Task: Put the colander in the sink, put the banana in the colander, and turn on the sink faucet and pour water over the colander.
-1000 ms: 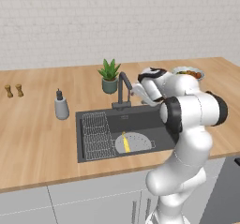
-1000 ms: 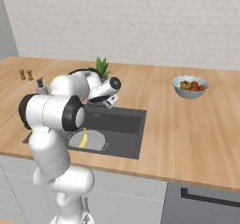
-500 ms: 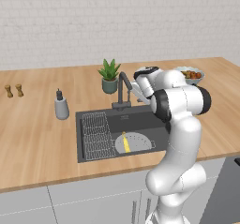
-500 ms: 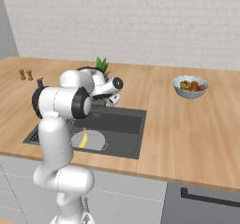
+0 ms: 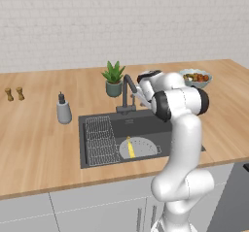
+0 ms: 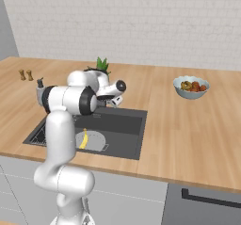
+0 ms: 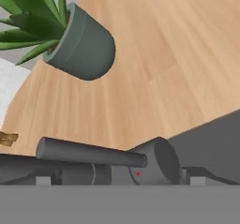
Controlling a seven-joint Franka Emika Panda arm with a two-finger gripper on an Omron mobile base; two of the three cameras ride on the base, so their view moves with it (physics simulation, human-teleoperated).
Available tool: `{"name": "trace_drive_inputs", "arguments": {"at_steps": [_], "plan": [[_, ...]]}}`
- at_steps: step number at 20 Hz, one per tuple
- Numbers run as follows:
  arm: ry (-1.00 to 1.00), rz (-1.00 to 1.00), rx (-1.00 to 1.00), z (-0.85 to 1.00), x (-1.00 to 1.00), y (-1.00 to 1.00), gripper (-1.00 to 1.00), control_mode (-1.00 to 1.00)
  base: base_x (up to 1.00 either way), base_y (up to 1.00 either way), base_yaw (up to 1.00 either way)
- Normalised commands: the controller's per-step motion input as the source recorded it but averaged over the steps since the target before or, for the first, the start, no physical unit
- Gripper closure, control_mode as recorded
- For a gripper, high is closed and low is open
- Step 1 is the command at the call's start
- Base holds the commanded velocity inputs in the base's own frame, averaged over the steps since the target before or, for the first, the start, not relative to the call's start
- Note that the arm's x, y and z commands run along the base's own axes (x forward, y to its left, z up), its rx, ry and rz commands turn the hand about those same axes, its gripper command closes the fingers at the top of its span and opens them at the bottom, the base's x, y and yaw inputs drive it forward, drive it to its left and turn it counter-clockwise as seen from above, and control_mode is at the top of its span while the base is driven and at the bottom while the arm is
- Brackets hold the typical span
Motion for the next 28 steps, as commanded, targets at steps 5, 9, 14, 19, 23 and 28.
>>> {"name": "trace_drive_inputs", "arguments": {"at_steps": [5, 9, 14, 19, 23, 28], "plan": [[0.0, -0.01, 0.0, -0.15, 0.24, 0.07, -1.0, -1.0, 0.0, 0.0, 0.0], [0.0, -0.02, 0.0, -0.12, 0.26, 0.06, -1.0, -1.0, 0.0, 0.0, 0.0], [0.0, -0.02, 0.0, -0.09, 0.28, 0.03, -1.0, -1.0, 0.0, 0.0, 0.0], [0.0, -0.03, 0.0, -0.09, 0.18, 0.02, 1.0, -1.0, 0.0, 0.0, 0.0], [0.0, -0.05, 0.0, -0.06, 0.08, 0.0, 1.0, -1.0, 0.0, 0.0, 0.0], [0.0, -0.06, 0.0, 0.0, 0.0, -0.2, 1.0, -1.0, 0.0, 0.0, 0.0]]}}
